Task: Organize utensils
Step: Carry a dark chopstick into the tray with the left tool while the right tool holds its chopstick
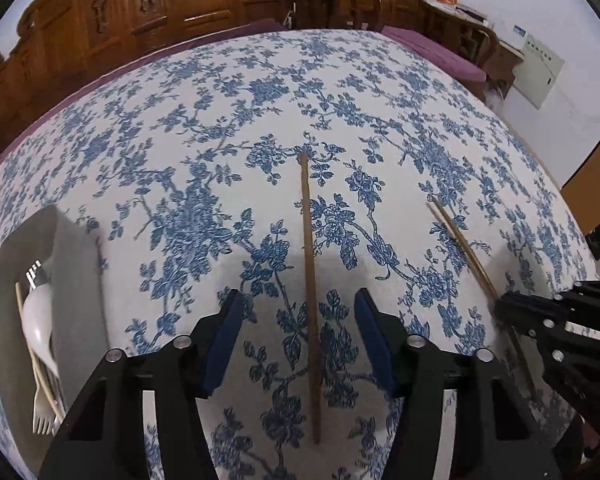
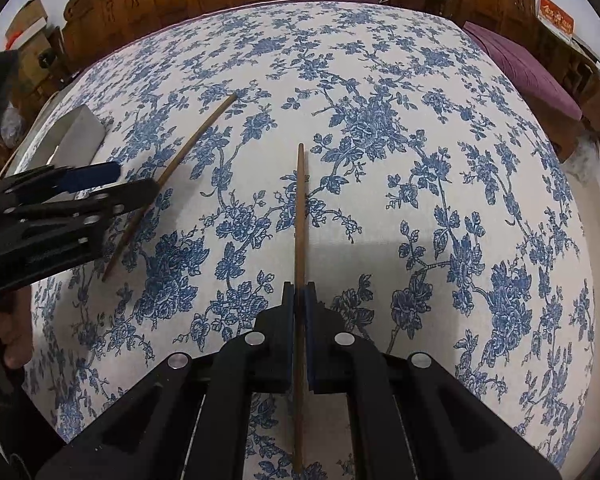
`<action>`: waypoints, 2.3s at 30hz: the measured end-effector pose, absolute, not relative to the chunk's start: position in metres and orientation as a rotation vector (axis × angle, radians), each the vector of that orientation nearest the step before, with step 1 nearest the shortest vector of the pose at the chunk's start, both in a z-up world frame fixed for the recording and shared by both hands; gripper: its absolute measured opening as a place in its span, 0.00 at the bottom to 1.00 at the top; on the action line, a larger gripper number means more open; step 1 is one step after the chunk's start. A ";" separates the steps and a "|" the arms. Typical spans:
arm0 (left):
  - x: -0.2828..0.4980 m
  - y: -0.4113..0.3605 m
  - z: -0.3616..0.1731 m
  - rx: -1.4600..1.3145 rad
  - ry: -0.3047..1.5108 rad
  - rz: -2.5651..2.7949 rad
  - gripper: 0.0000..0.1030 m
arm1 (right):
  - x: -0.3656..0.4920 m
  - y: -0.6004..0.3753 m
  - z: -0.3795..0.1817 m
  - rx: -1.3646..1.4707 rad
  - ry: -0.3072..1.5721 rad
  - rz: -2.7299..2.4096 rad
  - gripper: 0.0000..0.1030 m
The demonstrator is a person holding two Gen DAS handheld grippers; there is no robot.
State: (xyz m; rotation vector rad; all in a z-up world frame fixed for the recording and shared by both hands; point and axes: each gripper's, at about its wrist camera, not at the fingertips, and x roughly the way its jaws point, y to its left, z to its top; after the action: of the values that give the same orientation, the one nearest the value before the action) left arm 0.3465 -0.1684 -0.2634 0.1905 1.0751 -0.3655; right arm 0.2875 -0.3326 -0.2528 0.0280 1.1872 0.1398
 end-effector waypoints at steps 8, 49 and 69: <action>0.357 -0.177 -0.276 0.238 1.092 -0.363 0.46 | 0.284 -0.327 -0.248 0.017 1.180 0.149 0.06; 0.297 -0.072 -0.176 0.095 0.948 -0.384 0.04 | 0.269 -0.240 -0.160 -0.016 1.028 0.235 0.06; 0.313 0.023 -0.189 0.027 0.949 -0.250 0.05 | 0.280 -0.182 -0.153 -0.050 1.016 0.320 0.06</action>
State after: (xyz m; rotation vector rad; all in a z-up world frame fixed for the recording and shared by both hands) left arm 0.3131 0.0235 -0.1887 0.0273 0.9494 -0.2499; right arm 0.2796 -0.1819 -0.1534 -0.0499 1.0162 0.3200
